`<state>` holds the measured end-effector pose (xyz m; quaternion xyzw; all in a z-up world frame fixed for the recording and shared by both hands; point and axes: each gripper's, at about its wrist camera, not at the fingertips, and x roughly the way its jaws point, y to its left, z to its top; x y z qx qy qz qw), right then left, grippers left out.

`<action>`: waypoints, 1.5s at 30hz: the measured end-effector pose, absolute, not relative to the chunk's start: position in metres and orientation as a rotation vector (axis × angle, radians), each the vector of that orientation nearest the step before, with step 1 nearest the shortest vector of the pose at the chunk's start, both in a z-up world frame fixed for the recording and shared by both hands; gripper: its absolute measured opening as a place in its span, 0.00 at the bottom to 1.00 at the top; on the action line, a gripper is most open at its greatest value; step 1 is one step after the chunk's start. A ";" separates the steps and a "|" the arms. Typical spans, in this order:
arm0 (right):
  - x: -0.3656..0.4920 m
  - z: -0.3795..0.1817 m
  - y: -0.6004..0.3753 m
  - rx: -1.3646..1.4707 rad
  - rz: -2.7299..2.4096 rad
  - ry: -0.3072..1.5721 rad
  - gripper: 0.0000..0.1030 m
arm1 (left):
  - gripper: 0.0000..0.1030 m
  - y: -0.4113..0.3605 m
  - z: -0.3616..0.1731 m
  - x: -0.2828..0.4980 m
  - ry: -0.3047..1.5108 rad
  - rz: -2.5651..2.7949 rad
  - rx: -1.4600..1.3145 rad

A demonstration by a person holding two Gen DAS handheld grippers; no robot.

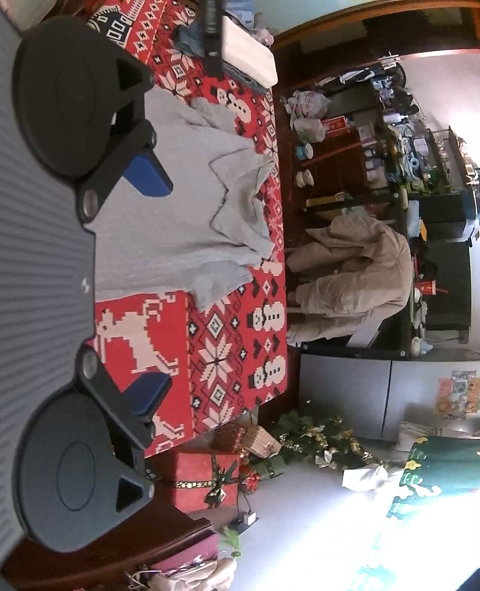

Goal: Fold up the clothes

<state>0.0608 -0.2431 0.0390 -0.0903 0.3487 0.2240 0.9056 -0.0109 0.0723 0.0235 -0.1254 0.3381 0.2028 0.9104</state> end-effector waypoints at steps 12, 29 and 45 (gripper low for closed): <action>0.060 0.023 -0.233 -0.251 0.539 0.745 0.99 | 0.77 0.118 -0.009 -0.006 0.682 0.403 -0.396; 0.278 -0.048 -0.127 -0.104 0.580 0.785 0.99 | 0.61 0.239 -0.060 0.130 0.766 0.366 -0.372; 0.311 -0.036 -0.083 -0.200 0.348 0.856 0.99 | 0.42 0.275 -0.029 0.116 0.972 0.466 -0.422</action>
